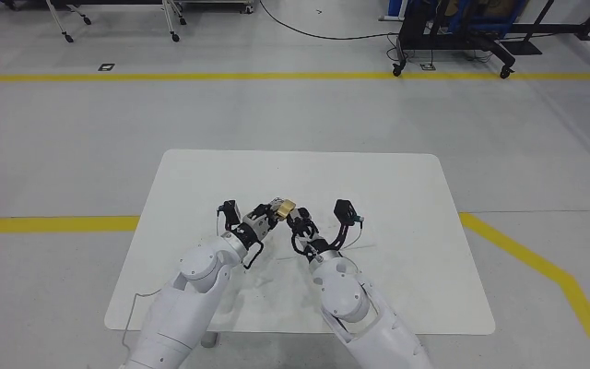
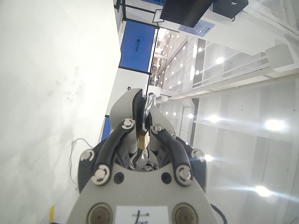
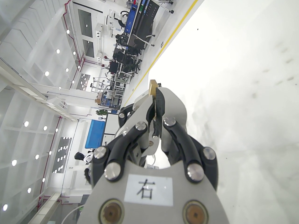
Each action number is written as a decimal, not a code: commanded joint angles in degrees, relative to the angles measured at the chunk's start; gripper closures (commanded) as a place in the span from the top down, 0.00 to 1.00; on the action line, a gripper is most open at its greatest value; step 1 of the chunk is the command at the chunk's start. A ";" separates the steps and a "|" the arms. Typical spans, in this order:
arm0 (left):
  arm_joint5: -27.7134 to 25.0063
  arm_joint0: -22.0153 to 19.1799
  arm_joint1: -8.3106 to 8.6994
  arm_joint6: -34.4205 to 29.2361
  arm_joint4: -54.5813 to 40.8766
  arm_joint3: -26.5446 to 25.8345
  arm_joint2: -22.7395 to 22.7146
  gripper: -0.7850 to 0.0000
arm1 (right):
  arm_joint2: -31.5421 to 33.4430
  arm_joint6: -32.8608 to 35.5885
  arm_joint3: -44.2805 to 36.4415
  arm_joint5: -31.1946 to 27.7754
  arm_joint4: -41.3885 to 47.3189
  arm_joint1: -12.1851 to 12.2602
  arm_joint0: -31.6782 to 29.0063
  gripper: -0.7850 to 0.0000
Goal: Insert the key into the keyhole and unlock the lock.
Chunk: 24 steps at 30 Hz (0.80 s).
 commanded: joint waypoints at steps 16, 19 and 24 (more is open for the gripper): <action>-9.95 0.75 -0.04 3.18 4.10 -1.31 -1.50 0.00 | 3.03 2.75 -1.96 -8.30 3.92 0.40 -2.90 1.00; -16.49 1.16 0.07 6.25 10.28 -1.95 -1.85 0.00 | 3.03 2.75 -1.96 -8.30 3.92 0.40 -2.90 1.00; -23.23 2.38 -0.13 9.31 15.32 -2.22 -0.88 0.00 | 3.97 5.84 -2.07 -12.13 7.55 0.53 -3.37 1.00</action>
